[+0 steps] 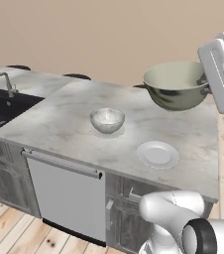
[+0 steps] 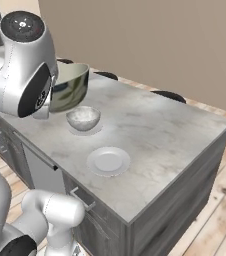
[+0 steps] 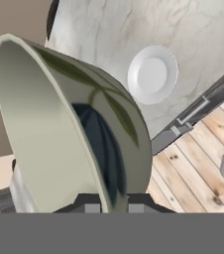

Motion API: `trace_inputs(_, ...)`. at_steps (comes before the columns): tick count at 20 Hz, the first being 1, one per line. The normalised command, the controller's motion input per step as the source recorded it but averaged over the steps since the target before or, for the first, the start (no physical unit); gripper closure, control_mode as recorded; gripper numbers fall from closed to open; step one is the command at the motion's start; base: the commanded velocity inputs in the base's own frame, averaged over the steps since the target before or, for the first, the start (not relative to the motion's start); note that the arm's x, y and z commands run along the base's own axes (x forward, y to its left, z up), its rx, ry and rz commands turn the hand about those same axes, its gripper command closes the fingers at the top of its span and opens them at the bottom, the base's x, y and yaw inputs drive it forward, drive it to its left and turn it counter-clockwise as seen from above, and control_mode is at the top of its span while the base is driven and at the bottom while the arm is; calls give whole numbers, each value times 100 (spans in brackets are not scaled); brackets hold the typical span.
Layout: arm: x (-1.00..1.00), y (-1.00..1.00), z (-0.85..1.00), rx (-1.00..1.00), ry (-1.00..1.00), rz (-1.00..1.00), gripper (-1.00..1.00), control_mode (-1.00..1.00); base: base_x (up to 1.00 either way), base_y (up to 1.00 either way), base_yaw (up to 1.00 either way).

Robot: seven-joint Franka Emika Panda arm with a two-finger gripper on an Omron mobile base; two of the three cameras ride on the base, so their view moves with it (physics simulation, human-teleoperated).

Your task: Move the bowls from the cabinet to the plates on the dining table.

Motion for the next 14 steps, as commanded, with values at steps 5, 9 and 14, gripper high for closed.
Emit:
trace_inputs(5, 25, -2, -17, 0, 1, 5, 100, -100, 0, 0, 0)
trace_inputs(9, 23, -4, -23, -1, 5, 10, 100, -100, 0, 0, 0)
trace_inputs(14, 25, -5, -24, -2, 6, 10, 100, -100, 0, 0, 0)
